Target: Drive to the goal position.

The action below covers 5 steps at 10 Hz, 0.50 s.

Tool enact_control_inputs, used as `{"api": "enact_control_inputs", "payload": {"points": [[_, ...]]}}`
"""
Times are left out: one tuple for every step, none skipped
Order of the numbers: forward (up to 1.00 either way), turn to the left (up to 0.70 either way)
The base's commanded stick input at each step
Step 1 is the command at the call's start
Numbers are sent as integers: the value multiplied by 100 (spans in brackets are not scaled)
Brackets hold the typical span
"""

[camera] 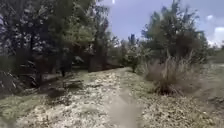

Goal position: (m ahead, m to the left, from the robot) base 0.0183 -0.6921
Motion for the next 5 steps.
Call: {"api": "enact_control_inputs", "payload": {"points": [[50, 1], [50, 1], [50, 1], [50, 1], [50, 1]]}}
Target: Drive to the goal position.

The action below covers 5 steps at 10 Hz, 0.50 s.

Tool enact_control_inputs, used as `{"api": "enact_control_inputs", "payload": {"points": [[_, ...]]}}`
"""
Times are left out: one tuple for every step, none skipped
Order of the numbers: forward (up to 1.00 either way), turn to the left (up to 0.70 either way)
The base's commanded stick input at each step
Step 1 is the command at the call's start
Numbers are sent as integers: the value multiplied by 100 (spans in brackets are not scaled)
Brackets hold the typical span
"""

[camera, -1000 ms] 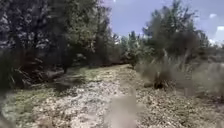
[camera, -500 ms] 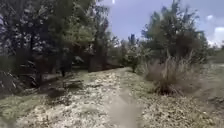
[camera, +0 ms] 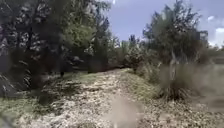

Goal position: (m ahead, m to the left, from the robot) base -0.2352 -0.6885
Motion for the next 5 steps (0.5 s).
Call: {"api": "enact_control_inputs", "payload": {"points": [[50, 1], [50, 1], [50, 1], [50, 1], [50, 1]]}}
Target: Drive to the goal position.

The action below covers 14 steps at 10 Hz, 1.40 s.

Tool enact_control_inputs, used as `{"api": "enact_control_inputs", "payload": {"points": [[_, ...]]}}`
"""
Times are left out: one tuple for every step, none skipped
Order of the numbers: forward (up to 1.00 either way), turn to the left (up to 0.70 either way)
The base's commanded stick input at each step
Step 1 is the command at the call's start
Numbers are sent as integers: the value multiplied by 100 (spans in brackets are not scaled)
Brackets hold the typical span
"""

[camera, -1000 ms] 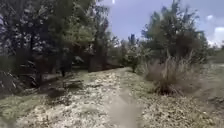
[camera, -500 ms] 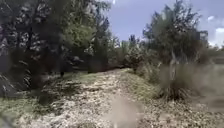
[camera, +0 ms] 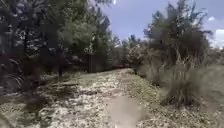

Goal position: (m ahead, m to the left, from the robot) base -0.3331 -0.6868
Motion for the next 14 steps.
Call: {"api": "enact_control_inputs", "payload": {"points": [[50, 1], [50, 1], [50, 1], [50, 1], [50, 1], [50, 1], [50, 1], [50, 1], [50, 1], [50, 1], [50, 1], [50, 1], [50, 1], [50, 1]]}}
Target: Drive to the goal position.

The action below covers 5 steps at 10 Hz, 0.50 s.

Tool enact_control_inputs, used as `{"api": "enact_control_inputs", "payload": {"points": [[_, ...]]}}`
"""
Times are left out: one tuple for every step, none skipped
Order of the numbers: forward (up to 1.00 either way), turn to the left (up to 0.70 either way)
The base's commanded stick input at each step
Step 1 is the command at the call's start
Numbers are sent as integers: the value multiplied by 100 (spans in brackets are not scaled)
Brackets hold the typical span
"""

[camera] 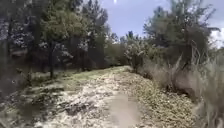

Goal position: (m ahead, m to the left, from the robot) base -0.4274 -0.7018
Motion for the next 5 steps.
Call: {"api": "enact_control_inputs", "payload": {"points": [[50, 1], [50, 1], [50, 1], [50, 1], [50, 1]]}}
